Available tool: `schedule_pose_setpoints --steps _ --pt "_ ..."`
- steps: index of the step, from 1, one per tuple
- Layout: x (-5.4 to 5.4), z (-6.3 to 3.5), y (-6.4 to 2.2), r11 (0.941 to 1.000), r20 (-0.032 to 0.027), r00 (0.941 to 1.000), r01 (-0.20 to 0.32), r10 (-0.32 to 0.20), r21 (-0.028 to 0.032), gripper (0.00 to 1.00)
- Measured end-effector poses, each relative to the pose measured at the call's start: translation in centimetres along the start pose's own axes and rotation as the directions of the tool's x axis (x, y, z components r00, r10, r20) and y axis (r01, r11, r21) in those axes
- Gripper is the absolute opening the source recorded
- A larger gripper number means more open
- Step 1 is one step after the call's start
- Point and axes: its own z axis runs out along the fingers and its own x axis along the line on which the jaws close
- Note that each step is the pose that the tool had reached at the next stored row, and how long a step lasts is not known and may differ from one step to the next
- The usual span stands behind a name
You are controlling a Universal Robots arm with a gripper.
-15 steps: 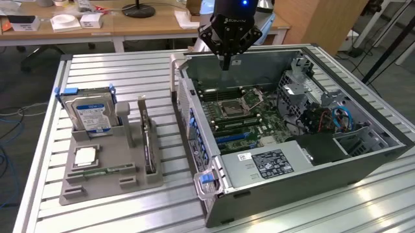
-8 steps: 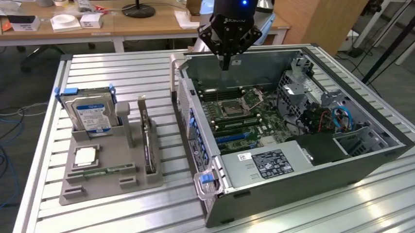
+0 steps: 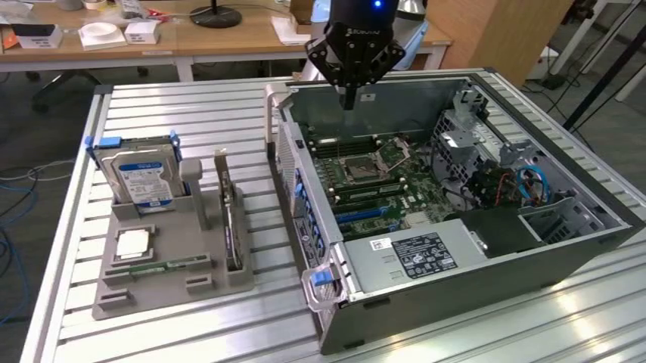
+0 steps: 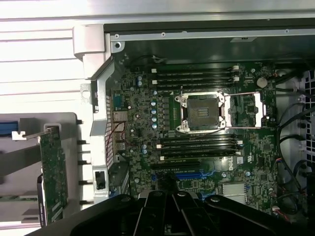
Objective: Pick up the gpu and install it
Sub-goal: 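Reach for the gpu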
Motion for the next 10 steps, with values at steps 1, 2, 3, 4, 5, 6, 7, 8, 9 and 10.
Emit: schedule_pose_setpoints --steps 1,2,3,4,5,6,7,8,9,10 --pt "0.04 0.0 0.0 1.0 0.0001 1.0 0.0 0.0 -0.0001 0.11" --pt "0.08 0.0 -0.01 1.0 0.0001 1.0 0.0 0.0 0.0 0.11" --pt "0.12 0.0 -0.01 1.0 0.0 1.0 0.0 0.0 0.0 0.11" --pt "0.17 0.0 -0.01 1.0 0.0 1.0 0.0 0.0 0.0 0.11" --pt "0.21 0.0 -0.02 1.0 0.0 1.0 0.0 0.0 0.0 0.11" --pt "0.24 -0.01 -0.02 1.0 0.0001 1.0 0.0 0.0 0.0 0.11" --pt "0.28 -0.01 -0.02 1.0 0.0001 1.0 0.0 0.0 0.0 0.11" --pt "0.32 -0.01 -0.03 1.0 0.0 1.0 0.0 0.0 0.0 0.11" --pt "0.37 -0.01 -0.03 1.0 0.0001 1.0 0.0 0.0 0.0 0.11" --pt "0.45 -0.01 -0.04 1.0 0.0001 1.0 0.0 0.0 0.0 0.11"
